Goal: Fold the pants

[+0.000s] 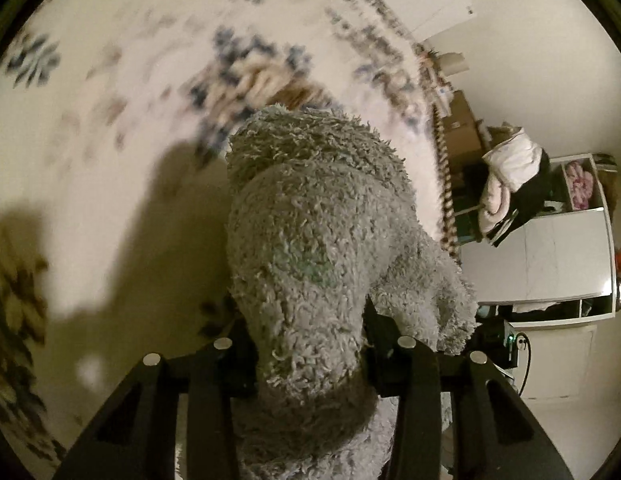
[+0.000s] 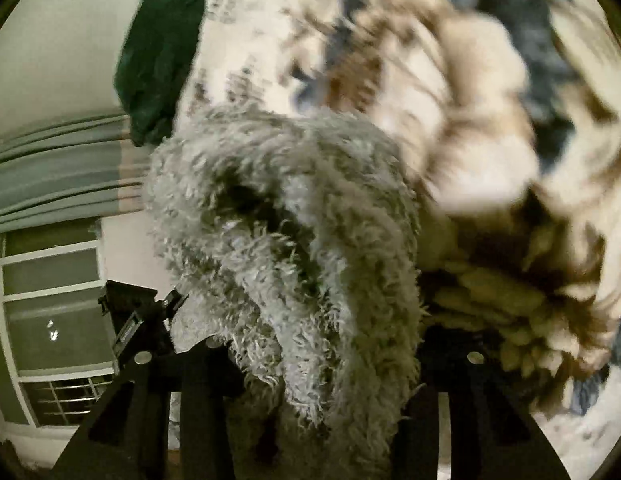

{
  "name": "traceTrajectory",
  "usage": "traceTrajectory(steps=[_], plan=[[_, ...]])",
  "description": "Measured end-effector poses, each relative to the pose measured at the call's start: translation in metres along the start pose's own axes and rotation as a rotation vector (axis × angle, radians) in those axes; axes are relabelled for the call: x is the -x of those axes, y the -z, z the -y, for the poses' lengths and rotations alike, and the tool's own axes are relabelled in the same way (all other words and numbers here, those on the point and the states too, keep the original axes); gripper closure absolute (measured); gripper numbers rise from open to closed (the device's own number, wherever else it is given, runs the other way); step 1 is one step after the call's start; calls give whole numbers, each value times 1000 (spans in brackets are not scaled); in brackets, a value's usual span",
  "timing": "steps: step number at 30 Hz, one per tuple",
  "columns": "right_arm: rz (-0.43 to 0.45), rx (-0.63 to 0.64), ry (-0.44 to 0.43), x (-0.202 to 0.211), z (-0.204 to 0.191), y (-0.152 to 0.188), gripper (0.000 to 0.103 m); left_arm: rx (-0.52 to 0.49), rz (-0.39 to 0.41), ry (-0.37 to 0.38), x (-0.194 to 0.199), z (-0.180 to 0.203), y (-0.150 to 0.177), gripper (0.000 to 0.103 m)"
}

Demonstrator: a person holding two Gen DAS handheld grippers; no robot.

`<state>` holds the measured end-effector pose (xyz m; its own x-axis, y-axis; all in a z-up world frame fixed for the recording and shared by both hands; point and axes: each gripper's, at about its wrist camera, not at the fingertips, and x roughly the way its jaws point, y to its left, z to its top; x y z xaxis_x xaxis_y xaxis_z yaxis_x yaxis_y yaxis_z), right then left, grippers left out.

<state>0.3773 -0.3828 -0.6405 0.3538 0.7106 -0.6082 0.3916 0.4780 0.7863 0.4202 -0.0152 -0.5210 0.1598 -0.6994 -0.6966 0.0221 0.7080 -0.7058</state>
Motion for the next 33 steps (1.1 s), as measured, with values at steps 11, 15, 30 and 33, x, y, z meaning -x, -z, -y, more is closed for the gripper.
traceTrajectory(steps=[11, 15, 30, 33], plan=[[81, 118, -26, 14, -76, -135, 58, -50, 80, 13, -48, 34, -151, 63], [77, 107, 0, -3, -62, -194, 58, -79, 25, -63, -89, 19, -190, 56], [362, 391, 779, 28, -145, -179, 12, -343, 199, -564, -56, 104, -141, 29], [397, 385, 826, 39, -160, -141, 12, -337, 214, -606, -41, 122, -121, 29]])
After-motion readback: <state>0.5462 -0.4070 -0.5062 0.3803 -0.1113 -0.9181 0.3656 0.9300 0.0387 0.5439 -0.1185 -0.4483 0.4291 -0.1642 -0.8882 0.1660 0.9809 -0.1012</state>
